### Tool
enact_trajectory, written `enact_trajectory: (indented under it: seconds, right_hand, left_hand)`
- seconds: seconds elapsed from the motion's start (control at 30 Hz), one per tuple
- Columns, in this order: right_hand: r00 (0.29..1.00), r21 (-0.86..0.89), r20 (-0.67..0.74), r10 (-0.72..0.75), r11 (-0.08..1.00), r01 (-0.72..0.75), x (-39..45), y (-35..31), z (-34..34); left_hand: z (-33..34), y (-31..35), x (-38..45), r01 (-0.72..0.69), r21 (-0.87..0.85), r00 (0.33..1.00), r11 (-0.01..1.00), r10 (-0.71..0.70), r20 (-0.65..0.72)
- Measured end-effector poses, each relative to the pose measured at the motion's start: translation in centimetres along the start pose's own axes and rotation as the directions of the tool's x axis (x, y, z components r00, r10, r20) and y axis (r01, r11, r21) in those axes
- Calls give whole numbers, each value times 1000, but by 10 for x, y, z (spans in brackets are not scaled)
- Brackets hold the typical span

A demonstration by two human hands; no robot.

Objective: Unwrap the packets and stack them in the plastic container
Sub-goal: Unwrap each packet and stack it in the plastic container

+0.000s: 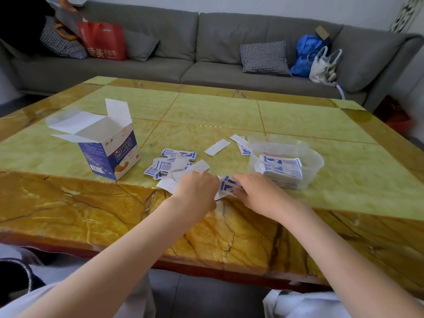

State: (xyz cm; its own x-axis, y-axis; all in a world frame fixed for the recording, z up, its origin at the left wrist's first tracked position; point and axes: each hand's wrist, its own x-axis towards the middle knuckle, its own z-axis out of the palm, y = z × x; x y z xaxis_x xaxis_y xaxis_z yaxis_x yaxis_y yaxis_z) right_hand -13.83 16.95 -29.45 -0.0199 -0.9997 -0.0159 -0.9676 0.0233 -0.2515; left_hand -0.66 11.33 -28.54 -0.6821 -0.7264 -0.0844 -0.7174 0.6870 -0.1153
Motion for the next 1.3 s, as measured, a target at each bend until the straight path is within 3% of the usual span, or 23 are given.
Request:
enact_trajectory:
  seconds: [0.17,0.27,0.37,0.43,0.47,0.53,0.67,0.83,0.9,0.97,1.0,1.1,1.17,1.23,1.3]
  right_hand:
    - [994,142,-84,74,988,-61,1,-1,-3]
    - [981,251,-160,106,966,-63,3,-4,-7]
    - [959,527,-176,223,844,-99,7,-8,-12]
    - [947,652,-171,271,752,-97,11,-13,-14]
    - [944,666,-175,279,740,-95,13,-14,-14]
    - [943,674,-180,280,733,-89,17,-18,-14]
    - [945,681,-165,283,726,-98,23,-23,-11]
    - [944,666,-169,284,739,-103,26,-26,-9]
    - [937,671,-181,299,734,-105,27,-25,-8]
    - [922,714,-189,338,692,-108,26,-25,-10]
    - [915,734,-188,357,670,-111,26,-25,-11]
    - [915,794,-145,377,596,-120,25,-25,-14]
    - [925,874,-84,371,473,-110,24,-26,-15]
    - [932,970,11,363,224,-99,24,-25,-17]
    - [943,994,109,314,-63,-93,24,-27,-19]
  left_hand:
    - [-3,11,-1,-53,192,998,980,60,-29]
    - [0,14,-3,-113,190,992,975,123,-41]
    - [3,-4,-2,31,-89,992,996,-41,-117]
    - [3,-25,-3,142,-368,971,919,-201,-128]
    - [4,-32,-2,151,-448,963,881,-234,-136]
    - [8,-39,-5,71,-488,978,870,-158,-139]
    - [14,-30,-13,-152,-300,988,942,137,-68]
    - [11,-25,-10,-198,-112,973,974,181,-144]
    - [13,-25,-6,-168,-188,977,968,139,-159]
    - [11,-35,-3,-53,-475,984,878,-36,-177]
    - [8,-43,0,4,-634,977,773,-138,-162]
    - [4,-57,5,80,-947,954,312,-299,-18]
    - [1,-56,4,85,-990,957,117,-284,49]
    - [1,-52,3,61,-996,966,61,-257,43]
    - [1,-48,2,17,-996,974,88,-226,-4]
